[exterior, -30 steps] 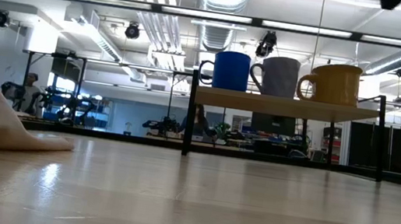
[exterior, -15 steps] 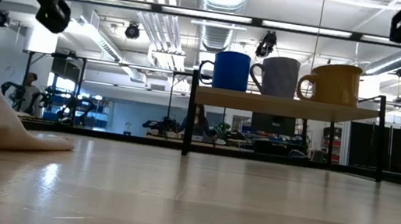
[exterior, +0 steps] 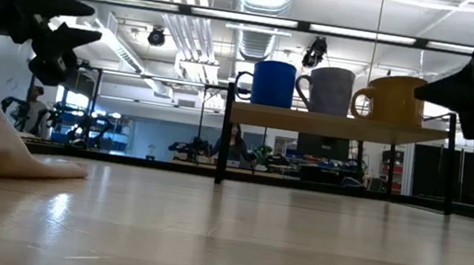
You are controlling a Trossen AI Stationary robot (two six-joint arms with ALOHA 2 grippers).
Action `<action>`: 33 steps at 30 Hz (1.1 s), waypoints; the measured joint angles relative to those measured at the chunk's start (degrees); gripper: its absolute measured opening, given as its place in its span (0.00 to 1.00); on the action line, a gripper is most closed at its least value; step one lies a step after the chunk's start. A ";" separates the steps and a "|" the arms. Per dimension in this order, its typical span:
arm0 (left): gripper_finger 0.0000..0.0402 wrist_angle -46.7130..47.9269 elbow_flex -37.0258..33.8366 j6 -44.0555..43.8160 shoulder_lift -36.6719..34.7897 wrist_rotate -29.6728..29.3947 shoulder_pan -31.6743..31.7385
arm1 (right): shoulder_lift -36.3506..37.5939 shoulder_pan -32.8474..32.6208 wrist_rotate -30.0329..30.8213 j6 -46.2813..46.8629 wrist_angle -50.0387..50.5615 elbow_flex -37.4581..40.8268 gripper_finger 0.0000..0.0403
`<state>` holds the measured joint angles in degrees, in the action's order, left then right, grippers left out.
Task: Stack small to large cups/mugs on shelf
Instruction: Return to Home Position
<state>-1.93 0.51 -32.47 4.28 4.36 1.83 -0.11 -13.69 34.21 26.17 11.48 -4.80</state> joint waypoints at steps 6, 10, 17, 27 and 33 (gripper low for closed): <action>0.35 -0.08 -0.04 0.02 2.40 -0.24 0.02 | -2.00 0.15 5.42 -11.10 3.49 -2.12 0.02; 0.35 -0.17 -0.06 0.04 3.56 -0.24 0.07 | -2.54 0.11 4.60 -14.60 3.62 -3.32 0.02; 0.35 -0.46 -0.09 0.09 4.96 -0.19 0.04 | -2.68 0.11 4.49 -12.98 3.68 -5.68 0.02; 0.35 -0.53 -0.15 0.15 5.78 -0.15 0.04 | -2.68 0.11 4.45 -13.09 3.72 -9.46 0.02; 0.35 -0.55 -0.17 0.15 5.82 -0.15 0.04 | -2.68 0.11 4.45 -13.11 3.74 -12.63 0.02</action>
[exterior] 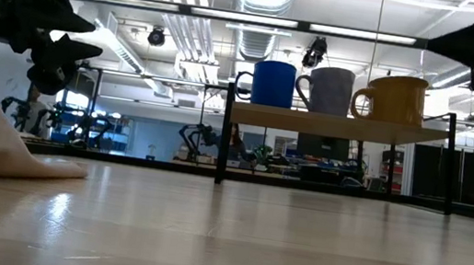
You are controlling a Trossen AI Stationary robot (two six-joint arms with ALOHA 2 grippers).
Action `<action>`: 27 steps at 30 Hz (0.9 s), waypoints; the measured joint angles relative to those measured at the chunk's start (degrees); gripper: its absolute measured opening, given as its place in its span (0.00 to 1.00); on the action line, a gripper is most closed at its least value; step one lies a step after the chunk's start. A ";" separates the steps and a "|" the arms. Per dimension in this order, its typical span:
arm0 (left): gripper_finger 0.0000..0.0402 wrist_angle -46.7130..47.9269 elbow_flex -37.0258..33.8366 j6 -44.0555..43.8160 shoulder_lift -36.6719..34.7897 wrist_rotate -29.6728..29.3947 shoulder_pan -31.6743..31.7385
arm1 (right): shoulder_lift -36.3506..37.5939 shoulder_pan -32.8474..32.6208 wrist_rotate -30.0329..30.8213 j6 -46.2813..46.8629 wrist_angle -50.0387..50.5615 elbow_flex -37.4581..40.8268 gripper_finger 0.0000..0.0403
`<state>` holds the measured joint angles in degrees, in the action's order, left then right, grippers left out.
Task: Stack small to large cups/mugs on shelf
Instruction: Return to Home Position
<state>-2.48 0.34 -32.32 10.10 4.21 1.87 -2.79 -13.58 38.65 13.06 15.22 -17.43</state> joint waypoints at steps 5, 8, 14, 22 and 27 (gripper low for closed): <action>0.35 0.00 0.00 0.00 -0.12 0.00 0.00 | 0.00 0.00 0.00 0.00 0.00 -3.23 0.02; 0.35 0.00 0.00 0.00 -0.02 0.00 0.00 | 0.00 0.00 0.00 0.00 -0.02 -5.44 0.02; 0.35 -0.01 -0.02 -0.01 -0.12 0.01 0.00 | 0.00 0.00 0.00 0.00 -0.03 -9.97 0.02; 0.35 0.02 -0.02 -0.02 -0.11 0.00 -0.01 | 0.00 0.00 0.00 0.00 -0.09 -15.96 0.02; 0.35 0.00 -0.02 -0.02 -0.05 0.00 -0.02 | 0.00 0.00 0.00 0.00 -0.14 -19.36 0.02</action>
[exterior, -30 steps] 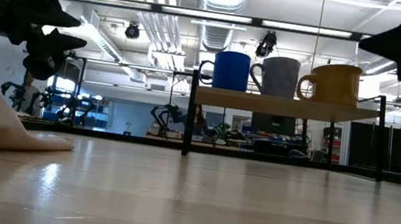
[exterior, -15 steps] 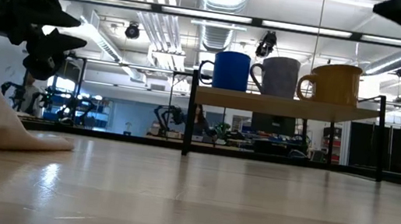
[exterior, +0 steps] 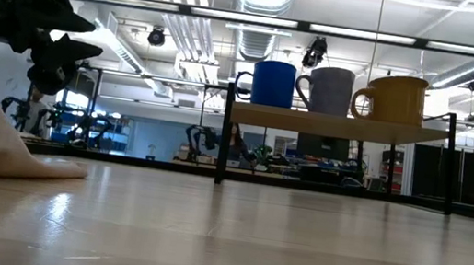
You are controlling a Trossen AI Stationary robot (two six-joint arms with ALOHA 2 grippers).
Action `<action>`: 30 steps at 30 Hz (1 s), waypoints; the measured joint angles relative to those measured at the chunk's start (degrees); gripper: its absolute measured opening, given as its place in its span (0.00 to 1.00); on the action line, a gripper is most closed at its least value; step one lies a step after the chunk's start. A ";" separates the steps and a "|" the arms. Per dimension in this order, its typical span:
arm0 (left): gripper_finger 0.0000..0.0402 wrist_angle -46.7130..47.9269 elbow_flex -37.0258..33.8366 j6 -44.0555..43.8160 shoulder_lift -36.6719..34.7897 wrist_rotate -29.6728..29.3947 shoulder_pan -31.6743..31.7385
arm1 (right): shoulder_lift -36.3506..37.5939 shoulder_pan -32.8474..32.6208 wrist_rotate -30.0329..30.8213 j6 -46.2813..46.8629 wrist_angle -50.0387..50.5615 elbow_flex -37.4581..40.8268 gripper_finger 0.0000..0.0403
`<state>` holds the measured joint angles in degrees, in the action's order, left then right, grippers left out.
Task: Stack small to large cups/mugs on shelf
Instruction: Return to Home Position
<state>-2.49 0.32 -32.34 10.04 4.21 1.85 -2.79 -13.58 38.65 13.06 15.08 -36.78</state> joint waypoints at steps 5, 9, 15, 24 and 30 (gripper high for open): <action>0.35 0.00 0.00 0.00 -0.07 0.02 -0.02 | 0.00 0.00 0.00 0.00 0.09 -3.08 0.02; 0.35 0.03 0.00 0.00 0.04 0.02 -0.02 | 0.00 0.00 0.00 0.00 0.08 -5.24 0.02; 0.35 -0.01 0.00 -0.01 -0.07 0.02 -0.02 | 0.00 0.00 0.00 0.00 0.08 -7.63 0.02; 0.35 0.00 0.00 -0.02 -0.07 0.02 0.02 | 0.02 0.00 0.01 0.00 0.05 -8.58 0.02; 0.35 0.00 0.00 -0.02 -0.07 0.02 0.02 | 0.02 0.00 0.00 0.00 0.10 -8.58 0.02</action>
